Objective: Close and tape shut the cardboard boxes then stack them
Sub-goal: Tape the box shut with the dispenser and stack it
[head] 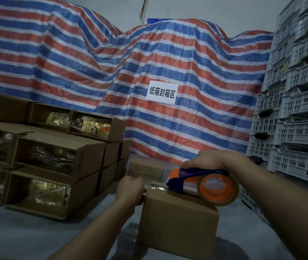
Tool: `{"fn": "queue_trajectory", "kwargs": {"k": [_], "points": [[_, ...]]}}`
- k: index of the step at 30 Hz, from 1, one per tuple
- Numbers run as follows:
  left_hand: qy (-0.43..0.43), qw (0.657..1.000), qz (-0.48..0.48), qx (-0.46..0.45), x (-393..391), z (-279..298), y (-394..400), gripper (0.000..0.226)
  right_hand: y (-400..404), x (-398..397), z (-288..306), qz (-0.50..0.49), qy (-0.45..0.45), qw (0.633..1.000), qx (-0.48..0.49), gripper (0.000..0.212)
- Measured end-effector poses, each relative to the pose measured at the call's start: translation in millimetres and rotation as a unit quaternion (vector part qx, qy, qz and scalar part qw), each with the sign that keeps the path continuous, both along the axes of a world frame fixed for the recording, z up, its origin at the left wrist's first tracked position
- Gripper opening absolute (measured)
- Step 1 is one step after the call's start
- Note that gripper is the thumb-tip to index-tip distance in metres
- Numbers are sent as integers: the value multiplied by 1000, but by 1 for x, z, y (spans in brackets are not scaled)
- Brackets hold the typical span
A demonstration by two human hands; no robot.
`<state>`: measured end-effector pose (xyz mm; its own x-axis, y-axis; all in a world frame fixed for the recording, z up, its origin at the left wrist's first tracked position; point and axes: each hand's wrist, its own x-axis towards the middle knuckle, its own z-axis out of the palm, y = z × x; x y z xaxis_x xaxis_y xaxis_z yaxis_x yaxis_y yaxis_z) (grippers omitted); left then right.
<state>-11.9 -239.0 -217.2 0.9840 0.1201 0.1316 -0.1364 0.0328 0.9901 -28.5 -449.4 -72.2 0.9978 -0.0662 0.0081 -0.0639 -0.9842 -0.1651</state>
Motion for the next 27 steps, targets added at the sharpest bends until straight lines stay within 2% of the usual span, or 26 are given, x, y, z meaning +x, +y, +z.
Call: {"fn": "queue_trajectory", "kwargs": {"k": [13, 17, 23, 27], "points": [[-4, 1000, -14, -16, 5, -5, 2, 14, 3, 12, -2, -18, 20, 1000, 6, 53], [7, 1000, -6, 12, 5, -10, 3, 19, 7, 14, -3, -14, 32, 999, 8, 51], [74, 996, -43, 31, 4, -23, 0, 15, 12, 13, -3, -21, 39, 999, -9, 47], [132, 988, -73, 31, 5, -20, -3, 25, 14, 12, -3, -16, 42, 999, -14, 45]]}}
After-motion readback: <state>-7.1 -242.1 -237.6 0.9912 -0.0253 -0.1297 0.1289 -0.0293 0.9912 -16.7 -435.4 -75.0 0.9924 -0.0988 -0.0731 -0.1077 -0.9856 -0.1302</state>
